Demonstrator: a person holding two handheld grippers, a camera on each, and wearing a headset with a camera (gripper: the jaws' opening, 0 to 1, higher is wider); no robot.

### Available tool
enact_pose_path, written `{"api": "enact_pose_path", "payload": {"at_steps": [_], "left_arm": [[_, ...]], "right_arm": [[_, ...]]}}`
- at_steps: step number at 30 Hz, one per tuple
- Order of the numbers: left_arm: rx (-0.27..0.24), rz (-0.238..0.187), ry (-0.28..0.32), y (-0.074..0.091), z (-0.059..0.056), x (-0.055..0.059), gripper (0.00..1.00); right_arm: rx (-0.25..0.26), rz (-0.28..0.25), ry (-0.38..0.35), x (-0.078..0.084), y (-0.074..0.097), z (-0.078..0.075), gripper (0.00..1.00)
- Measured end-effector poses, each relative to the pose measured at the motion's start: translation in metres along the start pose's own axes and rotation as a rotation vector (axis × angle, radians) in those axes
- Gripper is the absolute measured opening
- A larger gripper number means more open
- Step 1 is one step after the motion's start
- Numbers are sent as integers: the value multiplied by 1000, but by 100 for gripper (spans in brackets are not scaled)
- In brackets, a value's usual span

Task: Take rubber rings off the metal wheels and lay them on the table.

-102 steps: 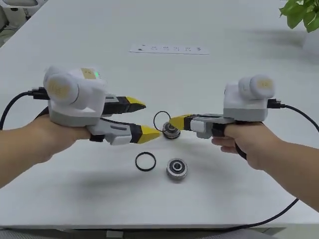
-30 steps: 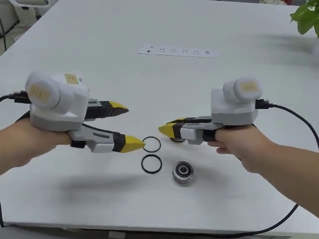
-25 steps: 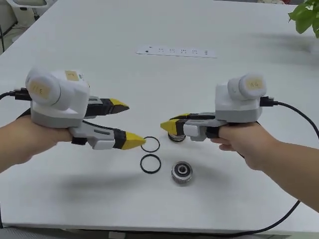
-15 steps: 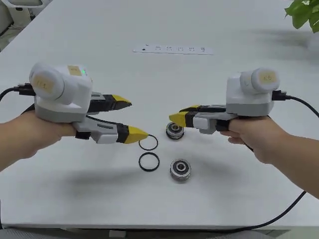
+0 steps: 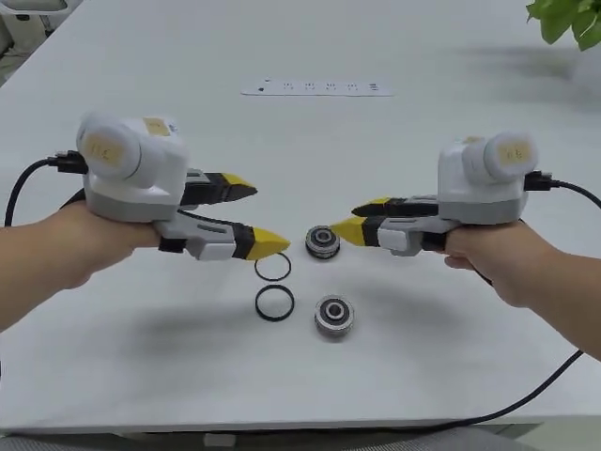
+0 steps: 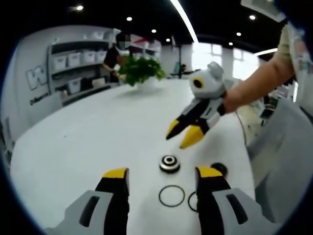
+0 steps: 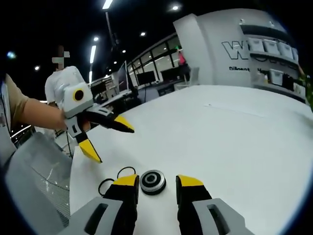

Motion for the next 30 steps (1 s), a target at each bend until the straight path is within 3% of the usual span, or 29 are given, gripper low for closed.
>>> {"api": "enact_pose_path", "payload": {"at_steps": [17,30], "left_arm": [[22,17,12,-22,-3,6,50],[37,19,28,-39,-9,8,45]], "right_arm": [[-11,49,67,19,-3,-12,24],[-40,67,85,28,-15,-7,19]]}}
Point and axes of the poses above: the centre of the closed fingertips' face, and the gripper's own axes: y roughly backward along the fingers, z roughly to its left, x roughly out of its underside, the point moved 6 cm from there along y, roughly backward along the fingers, and after that the axes turned 14 degrees about -y, right-handed, at the moved point
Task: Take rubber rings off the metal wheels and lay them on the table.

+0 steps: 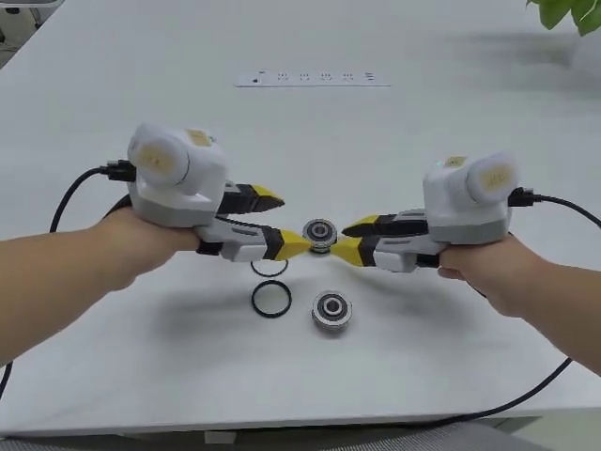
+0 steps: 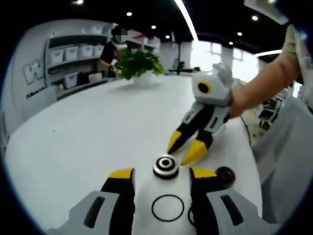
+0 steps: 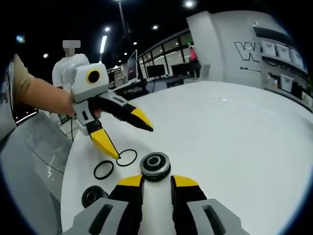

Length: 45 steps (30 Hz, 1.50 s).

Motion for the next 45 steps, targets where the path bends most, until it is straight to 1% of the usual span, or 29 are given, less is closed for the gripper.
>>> {"api": "enact_pose_path", "payload": {"at_steps": [2,7,16,24,29,31,34,36,39,42,44,45], "left_arm": [[3,1,2,-2,-1,0,44],[18,6,1,-8,-5,2,42],[28,1,3,-17,-9,-1,38],[38,3,-8,-23,-11,-3,32],[44,21,-27,-26,-11,-2,26],[40,29,-36,-27,-11,-2,23],[29,32,-46,-29,-10,-2,21],[23,33,-37,-31,-10,-2,21],[9,37,-41,-31,-9,-1,18],[-12,41,-29,-31,-7,-1,14],[-14,44,-38,-30,-7,-2,14],[-15,45,-33,-30,-8,-2,14]], "right_arm": [[-2,2,11,0,-2,0,19],[-4,7,13,2,-5,0,16],[6,-2,24,2,-3,-2,12],[9,-9,18,3,-3,-2,10],[11,-10,18,3,-3,-2,9],[12,-11,19,3,-3,-2,9],[12,-13,18,4,-3,-2,9],[12,-12,19,4,-3,-3,9],[14,-11,21,4,-3,-3,8],[16,-12,16,4,-3,-3,5],[19,-13,8,5,-3,-3,3],[20,-15,1,5,-3,-3,3]]}}
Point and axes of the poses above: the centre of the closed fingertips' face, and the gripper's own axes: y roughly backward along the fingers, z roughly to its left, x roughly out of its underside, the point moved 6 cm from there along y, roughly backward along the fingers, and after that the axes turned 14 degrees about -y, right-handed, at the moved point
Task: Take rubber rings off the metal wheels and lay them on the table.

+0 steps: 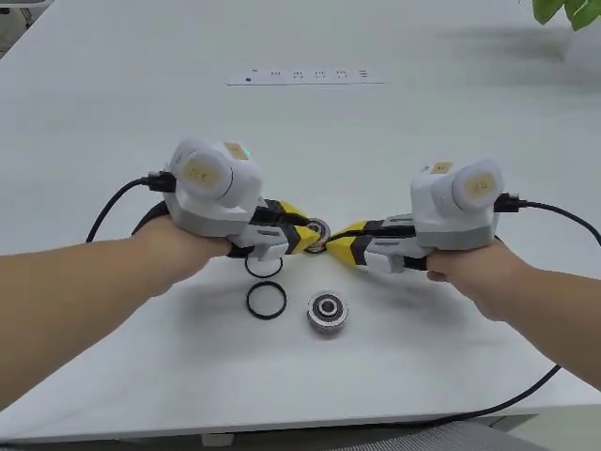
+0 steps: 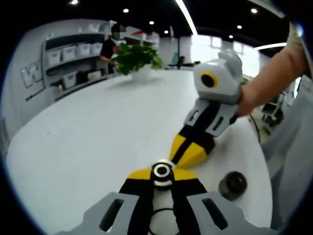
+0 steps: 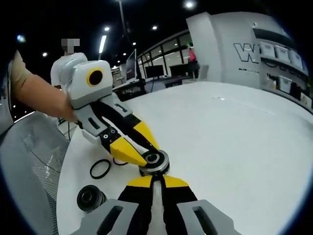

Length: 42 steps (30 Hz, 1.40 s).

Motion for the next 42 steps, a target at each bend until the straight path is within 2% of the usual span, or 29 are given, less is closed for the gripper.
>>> {"api": "enact_pose_path", "payload": {"at_steps": [8,13,17,23,25,26,28,36,42], "left_arm": [[-8,6,20,1,-1,0,13],[-23,17,9,3,-2,-1,13],[-26,17,4,3,-3,-1,13],[-32,25,6,3,-2,0,13],[-27,23,7,2,-3,0,13],[-29,25,7,2,-3,0,12],[-33,27,7,1,-3,0,12],[-37,31,5,-1,-1,1,12],[-45,35,6,-1,-2,1,12]], "right_arm": [[18,-15,-61,0,0,-3,0],[16,-59,-219,0,1,-4,0],[9,-83,-277,2,4,-3,0],[-1,-109,-320,-1,7,-1,0],[-9,-153,-350,-7,9,-1,0],[-15,-147,-374,-7,10,-1,0],[-6,-137,-348,-7,10,0,0],[-15,-148,-379,-8,10,3,0],[-12,-143,-370,-9,10,5,0]]}}
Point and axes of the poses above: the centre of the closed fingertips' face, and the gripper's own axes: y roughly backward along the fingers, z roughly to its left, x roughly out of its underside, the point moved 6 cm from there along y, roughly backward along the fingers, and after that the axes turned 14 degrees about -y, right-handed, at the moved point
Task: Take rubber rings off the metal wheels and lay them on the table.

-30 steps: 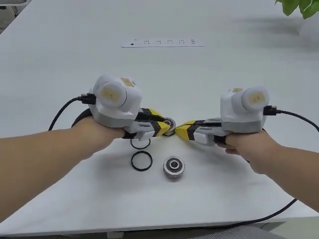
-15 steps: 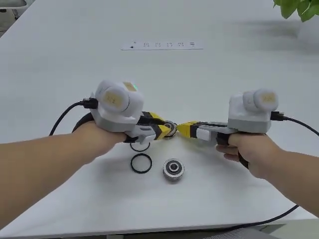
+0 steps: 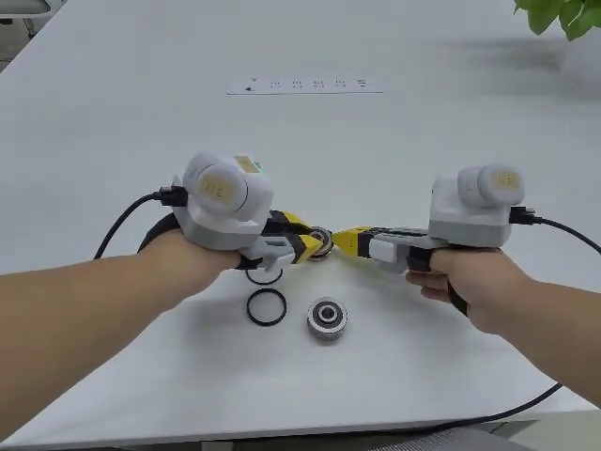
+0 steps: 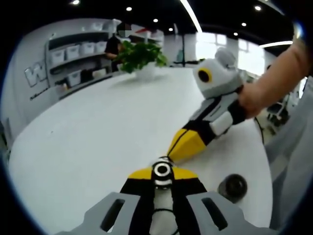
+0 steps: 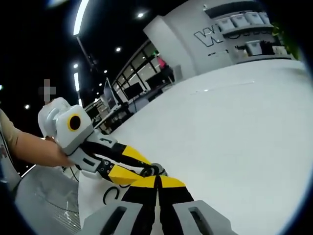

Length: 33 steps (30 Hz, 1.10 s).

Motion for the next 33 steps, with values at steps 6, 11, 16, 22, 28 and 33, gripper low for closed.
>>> {"api": "enact_pose_path", "payload": {"at_steps": [6,11,16,22,28,33], "left_arm": [[2,4,-3,-1,0,0,12],[2,5,-5,-1,0,0,12],[1,5,-6,-1,-1,-1,12],[1,6,-11,-1,-3,-2,12],[0,6,-12,-1,-2,-2,12],[0,6,-10,-1,-2,-3,12]], "right_arm": [[-11,19,29,-1,-3,5,0],[-13,26,28,-1,-4,4,0],[-16,31,29,0,-5,4,0],[-36,31,21,-2,-8,9,0],[-53,36,34,-4,-9,12,0],[-63,37,26,-4,-8,12,0]]}}
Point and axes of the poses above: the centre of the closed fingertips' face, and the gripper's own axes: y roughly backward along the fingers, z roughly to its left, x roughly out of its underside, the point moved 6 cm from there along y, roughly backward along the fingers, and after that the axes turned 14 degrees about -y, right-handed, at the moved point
